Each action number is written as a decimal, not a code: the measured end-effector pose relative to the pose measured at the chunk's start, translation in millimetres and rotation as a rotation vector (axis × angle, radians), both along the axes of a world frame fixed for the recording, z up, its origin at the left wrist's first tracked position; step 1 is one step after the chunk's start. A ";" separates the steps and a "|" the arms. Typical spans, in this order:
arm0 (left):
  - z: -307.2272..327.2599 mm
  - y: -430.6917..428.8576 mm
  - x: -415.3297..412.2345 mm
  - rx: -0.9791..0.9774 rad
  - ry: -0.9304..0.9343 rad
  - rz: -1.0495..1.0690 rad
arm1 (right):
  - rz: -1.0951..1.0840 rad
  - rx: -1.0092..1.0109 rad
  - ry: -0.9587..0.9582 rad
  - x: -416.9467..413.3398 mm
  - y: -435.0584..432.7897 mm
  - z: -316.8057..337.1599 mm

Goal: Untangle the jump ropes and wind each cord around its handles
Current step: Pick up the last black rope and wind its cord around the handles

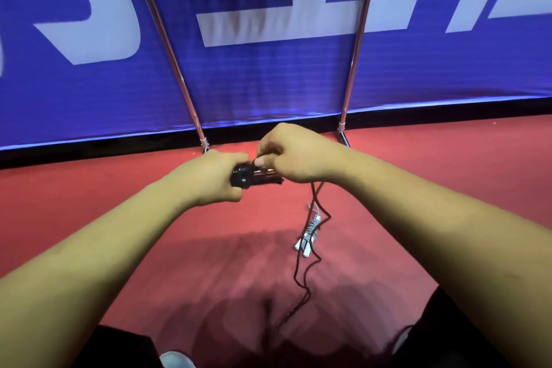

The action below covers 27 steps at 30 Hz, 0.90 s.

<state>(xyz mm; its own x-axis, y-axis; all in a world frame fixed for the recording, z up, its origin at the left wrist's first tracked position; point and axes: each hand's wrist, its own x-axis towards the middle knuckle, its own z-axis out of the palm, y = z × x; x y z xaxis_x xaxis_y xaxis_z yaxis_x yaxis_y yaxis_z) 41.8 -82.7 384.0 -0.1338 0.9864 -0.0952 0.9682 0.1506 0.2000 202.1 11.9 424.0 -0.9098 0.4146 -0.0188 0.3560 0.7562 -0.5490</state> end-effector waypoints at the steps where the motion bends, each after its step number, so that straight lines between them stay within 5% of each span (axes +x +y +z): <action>1: 2.0 -0.8 6.0 -0.017 -0.023 -0.040 | -0.011 0.032 0.012 1.2 4.8 0.3; 5: 13.7 -7.2 28.9 -0.008 -0.205 -0.100 | -0.020 0.024 0.076 9.4 20.5 2.7; 15: 43.2 -21.7 37.7 0.280 -0.637 -0.034 | -0.054 -0.577 0.250 22.7 37.1 -3.6; 27: 56.3 -19.8 -20.0 0.492 -0.695 0.263 | -0.029 -0.743 0.112 10.7 16.7 -17.3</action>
<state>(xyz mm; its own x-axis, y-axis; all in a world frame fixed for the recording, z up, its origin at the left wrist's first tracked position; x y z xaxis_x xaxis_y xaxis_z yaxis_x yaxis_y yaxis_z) 21.7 -102.6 440.4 -0.4314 0.8826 0.1869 0.5499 0.0930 0.8300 212.8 28.6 406.7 -0.9117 0.3525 -0.2111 0.2820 0.1634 -0.9454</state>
